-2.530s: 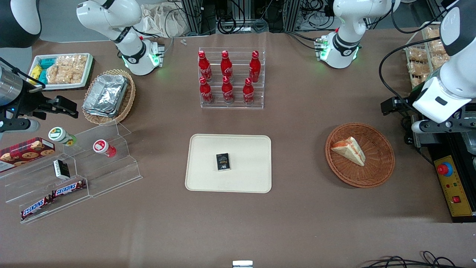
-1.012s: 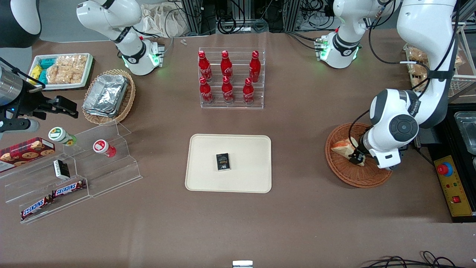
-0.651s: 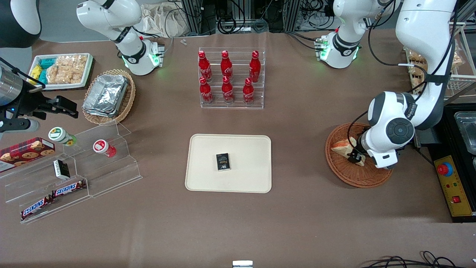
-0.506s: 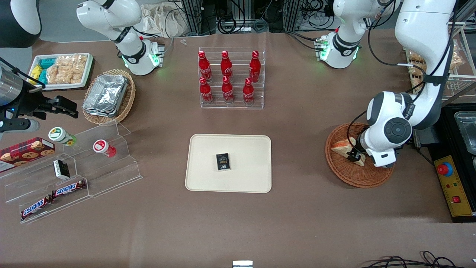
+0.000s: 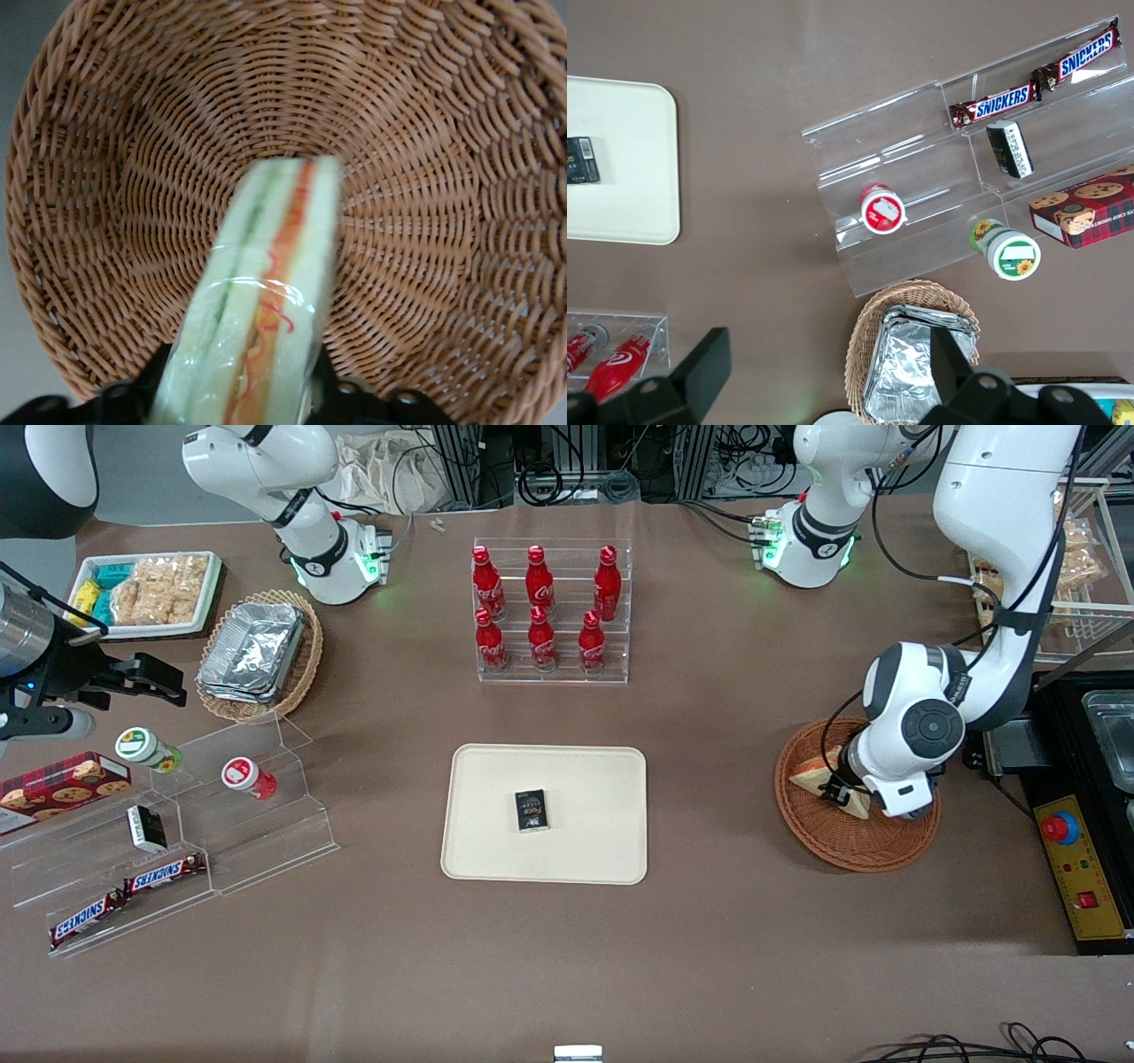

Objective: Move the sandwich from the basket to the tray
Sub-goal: 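Lift the sandwich out of the basket and carry it to the cream tray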

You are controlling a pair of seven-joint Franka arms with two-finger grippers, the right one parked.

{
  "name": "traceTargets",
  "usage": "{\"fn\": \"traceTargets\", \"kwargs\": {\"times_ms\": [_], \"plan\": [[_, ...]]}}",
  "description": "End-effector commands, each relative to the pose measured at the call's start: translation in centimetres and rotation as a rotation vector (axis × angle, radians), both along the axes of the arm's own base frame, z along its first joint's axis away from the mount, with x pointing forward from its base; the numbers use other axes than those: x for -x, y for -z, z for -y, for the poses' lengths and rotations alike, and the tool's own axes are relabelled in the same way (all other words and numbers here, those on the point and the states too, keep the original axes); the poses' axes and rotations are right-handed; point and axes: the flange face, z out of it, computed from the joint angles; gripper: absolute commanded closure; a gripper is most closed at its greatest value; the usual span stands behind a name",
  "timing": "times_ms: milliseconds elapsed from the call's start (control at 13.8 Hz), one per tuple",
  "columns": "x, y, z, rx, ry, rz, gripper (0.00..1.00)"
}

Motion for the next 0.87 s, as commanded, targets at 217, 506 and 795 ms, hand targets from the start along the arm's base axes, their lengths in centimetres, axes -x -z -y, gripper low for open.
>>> {"fn": "traceTargets", "kwargs": {"times_ms": [217, 506, 795], "plan": [[-1.6, -1.4, 0.6, -0.055, 0.034, 0.023, 1.0], [-5.6, -10.2, 0.2, -0.084, 0.092, -0.066, 1.0], [-7.8, -21.2, 2.6, 0.015, 0.217, -0.064, 1.0]]}}
